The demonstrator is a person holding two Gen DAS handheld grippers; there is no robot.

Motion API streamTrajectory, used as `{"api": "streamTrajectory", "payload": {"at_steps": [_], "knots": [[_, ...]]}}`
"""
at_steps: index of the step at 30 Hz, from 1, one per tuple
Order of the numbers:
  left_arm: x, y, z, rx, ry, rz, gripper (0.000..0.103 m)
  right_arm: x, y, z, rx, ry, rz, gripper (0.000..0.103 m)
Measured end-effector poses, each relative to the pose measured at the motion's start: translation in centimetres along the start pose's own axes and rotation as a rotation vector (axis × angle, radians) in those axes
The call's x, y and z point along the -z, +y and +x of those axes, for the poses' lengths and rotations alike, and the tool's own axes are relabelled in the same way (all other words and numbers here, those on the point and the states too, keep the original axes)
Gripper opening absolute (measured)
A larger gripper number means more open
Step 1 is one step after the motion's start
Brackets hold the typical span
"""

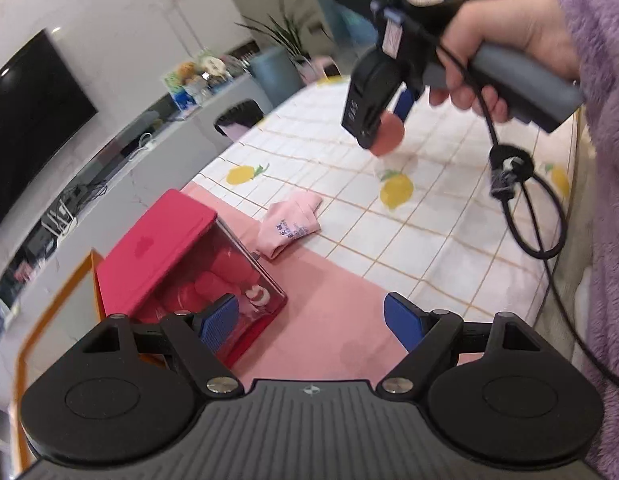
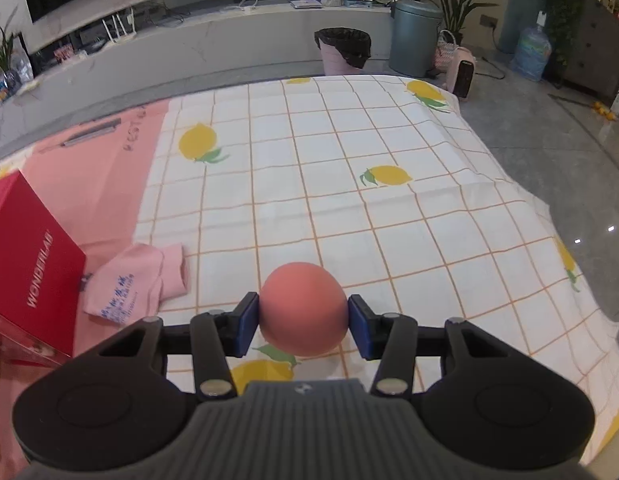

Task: Organize soft objects
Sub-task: 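Grasp the peach ball with the right tool, then grasp the pink sock with the left tool while the right tool holds the peach ball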

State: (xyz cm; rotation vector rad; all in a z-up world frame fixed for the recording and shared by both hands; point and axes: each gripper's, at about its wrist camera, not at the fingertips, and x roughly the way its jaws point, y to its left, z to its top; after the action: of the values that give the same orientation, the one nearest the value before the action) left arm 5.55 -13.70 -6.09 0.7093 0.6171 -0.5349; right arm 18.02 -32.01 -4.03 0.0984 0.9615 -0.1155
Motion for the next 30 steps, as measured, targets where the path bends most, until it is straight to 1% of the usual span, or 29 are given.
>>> {"api": "streamTrajectory", "payload": {"at_steps": [3,5,6,7,9,10,11,12,13,15,16,17,20,23,26,28,30], "knots": [[-2.2,0.6,1.0,0.037,0.057,0.048,0.097,-0.2,-0.8,0.1,-0.047,0.005,0.038,0.048],[-3.9,0.8,1.8,0.036,0.095,0.099,0.097,-0.4,-1.5,0.1,-0.058,-0.004,0.083,0.048],[-4.7,0.8,2.2,0.034,0.098,0.134,0.097,-0.5,-1.7,-0.1,-0.064,-0.009,0.099,0.048],[-5.4,0.8,2.7,0.022,0.085,0.164,0.097,-0.6,-1.8,-0.2,-0.075,-0.015,0.105,0.048],[-6.5,0.8,3.9,-0.013,0.03,0.216,0.097,-0.8,-2.1,-0.5,-0.097,-0.028,0.106,0.048],[-6.9,1.0,4.6,-0.004,0.006,0.251,0.097,-1.0,-2.2,-0.7,-0.093,-0.039,0.104,0.048],[-7.3,1.2,5.5,0.02,0.004,0.288,0.097,-1.2,-2.4,-0.9,-0.069,-0.06,0.101,0.048],[-7.6,1.5,6.5,0.057,0.021,0.32,0.097,-1.4,-2.5,-1.0,-0.041,-0.079,0.095,0.049],[-8.0,1.8,7.5,0.11,0.058,0.349,0.097,-1.6,-2.8,-1.2,-0.021,-0.092,0.093,0.049],[-8.7,2.1,9.3,0.219,0.144,0.407,0.097,-1.8,-3.5,-1.2,-0.024,-0.101,0.112,0.049],[-8.9,2.2,10.2,0.255,0.183,0.432,0.097,-1.8,-3.8,-1.2,-0.038,-0.101,0.128,0.049],[-9.1,2.1,11.2,0.268,0.217,0.458,0.097,-1.8,-4.1,-1.1,-0.054,-0.097,0.142,0.049],[-9.4,1.1,13.9,0.206,0.292,0.542,0.097,-2.0,-4.5,-0.7,-0.08,-0.09,0.163,0.049],[-10.0,1.1,16.1,0.201,0.33,0.572,0.097,-2.2,-4.8,-0.5,-0.104,-0.083,0.185,0.049],[-10.5,1.2,18.3,0.165,0.407,0.593,0.097,-2.2,-5.1,-0.3,-0.117,-0.073,0.2,0.049],[-10.6,1.2,19.2,0.158,0.432,0.635,0.097,-2.3,-5.6,-0.5,-0.127,-0.077,0.208,0.05],[-10.8,1.1,19.5,0.175,0.443,0.69,0.097,-2.5,-6.0,-1.0,-0.107,-0.089,0.198,0.051]]}}
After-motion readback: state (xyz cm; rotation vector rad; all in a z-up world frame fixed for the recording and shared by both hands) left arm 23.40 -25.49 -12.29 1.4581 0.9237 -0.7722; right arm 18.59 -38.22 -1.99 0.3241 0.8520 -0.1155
